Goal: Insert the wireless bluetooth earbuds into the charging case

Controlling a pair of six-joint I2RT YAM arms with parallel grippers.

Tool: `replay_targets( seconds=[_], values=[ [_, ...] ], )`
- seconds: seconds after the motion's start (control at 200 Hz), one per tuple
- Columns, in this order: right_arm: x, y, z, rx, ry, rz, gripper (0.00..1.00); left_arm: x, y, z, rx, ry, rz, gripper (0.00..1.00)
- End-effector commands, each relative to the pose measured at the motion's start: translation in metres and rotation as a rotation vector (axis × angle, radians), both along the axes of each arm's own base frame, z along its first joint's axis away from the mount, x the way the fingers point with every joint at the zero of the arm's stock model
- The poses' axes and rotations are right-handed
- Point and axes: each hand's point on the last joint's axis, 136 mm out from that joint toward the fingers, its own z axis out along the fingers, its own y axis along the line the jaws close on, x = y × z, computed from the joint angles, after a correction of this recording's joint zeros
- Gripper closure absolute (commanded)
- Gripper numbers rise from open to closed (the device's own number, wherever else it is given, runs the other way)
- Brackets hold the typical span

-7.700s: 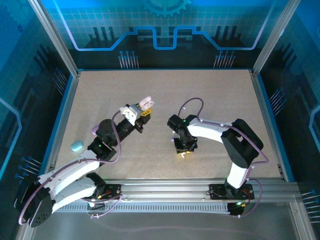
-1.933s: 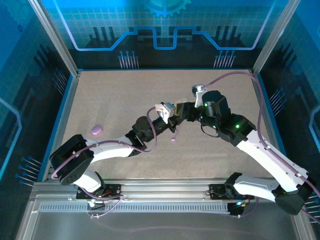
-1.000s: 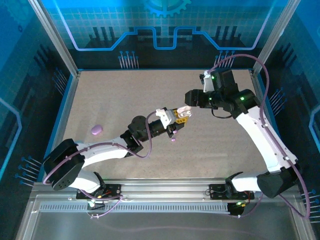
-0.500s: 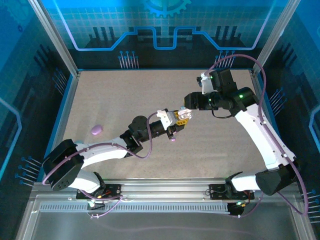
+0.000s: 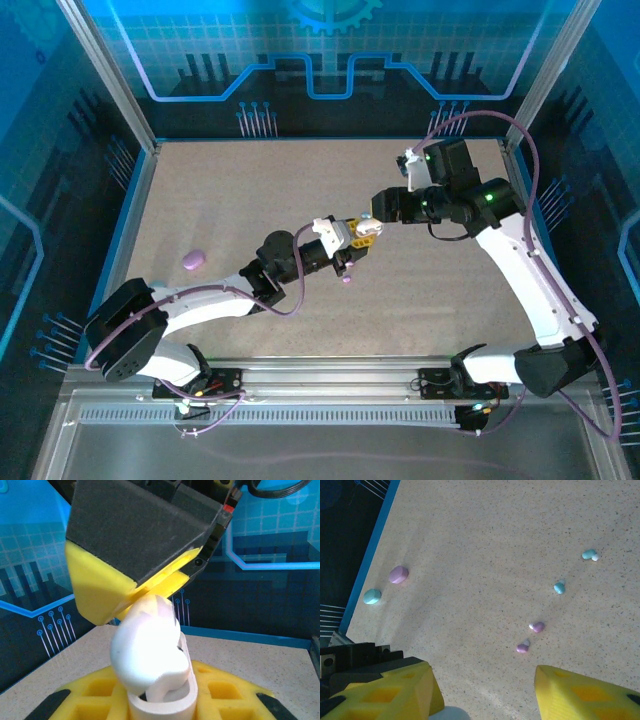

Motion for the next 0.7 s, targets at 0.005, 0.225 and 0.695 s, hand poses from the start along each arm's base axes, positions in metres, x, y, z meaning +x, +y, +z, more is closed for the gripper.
replay_targets(
  seconds=[0.005,0.225,0.695],
  values=[
    [-0.007,-0.006,0.001,0.001,0.005,0.006,0.43,0.003,0.007,0.021,-0.052,-0.034,0.026,0.76],
    [-0.005,-0.009,0.002,-0.001,-0.003,-0.008,0.43,0.005,0.007,0.020,-0.048,-0.030,0.030,0.76],
    [0.006,-0.051,0.007,-0.002,-0.112,-0.223,0.37,0.037,0.035,-0.004,-0.081,0.186,0.111,0.75]
  ],
)
